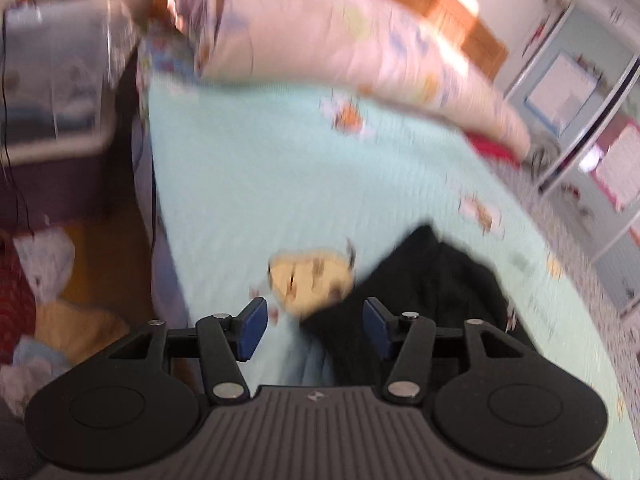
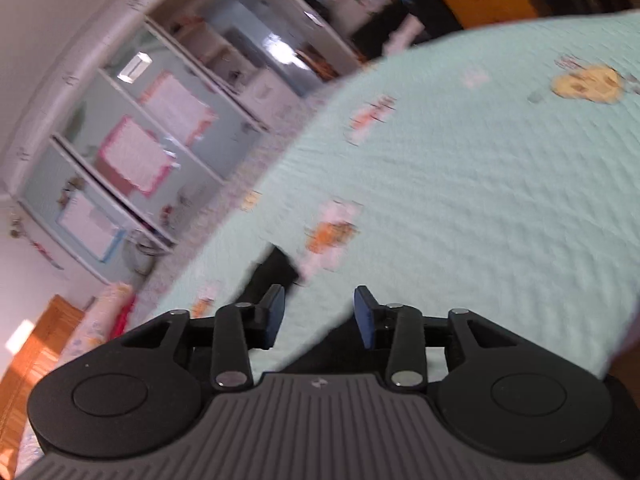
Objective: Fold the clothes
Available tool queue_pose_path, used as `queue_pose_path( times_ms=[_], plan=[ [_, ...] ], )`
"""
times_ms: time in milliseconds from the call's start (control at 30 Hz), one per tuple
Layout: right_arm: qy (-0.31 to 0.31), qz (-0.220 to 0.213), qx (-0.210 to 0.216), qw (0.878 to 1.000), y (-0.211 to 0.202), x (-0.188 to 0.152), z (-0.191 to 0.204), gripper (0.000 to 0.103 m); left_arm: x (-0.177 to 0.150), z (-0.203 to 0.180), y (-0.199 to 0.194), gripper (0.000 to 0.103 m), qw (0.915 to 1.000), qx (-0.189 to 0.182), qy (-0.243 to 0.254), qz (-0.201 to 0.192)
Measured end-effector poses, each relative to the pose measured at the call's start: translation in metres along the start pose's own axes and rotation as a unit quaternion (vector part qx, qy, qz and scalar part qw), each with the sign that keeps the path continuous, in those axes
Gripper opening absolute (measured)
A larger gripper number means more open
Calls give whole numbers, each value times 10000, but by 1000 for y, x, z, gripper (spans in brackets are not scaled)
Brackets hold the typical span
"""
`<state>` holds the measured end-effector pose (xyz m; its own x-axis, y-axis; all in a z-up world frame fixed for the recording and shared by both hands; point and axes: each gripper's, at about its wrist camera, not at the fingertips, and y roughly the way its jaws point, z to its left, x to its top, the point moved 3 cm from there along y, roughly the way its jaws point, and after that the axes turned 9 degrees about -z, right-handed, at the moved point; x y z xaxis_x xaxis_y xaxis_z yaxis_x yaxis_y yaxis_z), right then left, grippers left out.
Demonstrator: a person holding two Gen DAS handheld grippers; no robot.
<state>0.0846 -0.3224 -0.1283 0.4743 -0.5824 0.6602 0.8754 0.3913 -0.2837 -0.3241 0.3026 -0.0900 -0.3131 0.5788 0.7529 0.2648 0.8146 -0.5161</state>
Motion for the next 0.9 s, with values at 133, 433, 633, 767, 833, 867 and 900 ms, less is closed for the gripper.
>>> queue_pose_path(
  times_ms=[133, 433, 633, 767, 833, 867, 900],
  plan=[
    [245, 773, 569, 9951, 59, -16, 23, 57, -11, -31, 0, 60, 9994, -305, 158, 78],
    [1423, 1564, 147, 9773, 215, -59, 17, 57, -80, -109, -14, 60, 9889, -1064, 718, 743],
    [1840, 1525, -17, 9710, 259, -64, 18, 50, -89, -101, -10, 60, 9877, -865, 797, 1028],
    [1697, 1616, -158, 9720, 278, -61, 22, 11, -86, -94, -13, 60, 9889, -805, 762, 992],
    [1565, 1338, -141, 9785, 276, -46, 24, 4, -83, -92, -16, 60, 9894, -808, 740, 958],
    [1497, 1081, -128, 9827, 272, -36, 25, 4, -80, -91, -16, 60, 9895, -820, 734, 939],
    [1463, 862, -144, 9854, 268, -27, 24, 4, -79, -90, -15, 60, 9896, -820, 729, 931]
  ],
)
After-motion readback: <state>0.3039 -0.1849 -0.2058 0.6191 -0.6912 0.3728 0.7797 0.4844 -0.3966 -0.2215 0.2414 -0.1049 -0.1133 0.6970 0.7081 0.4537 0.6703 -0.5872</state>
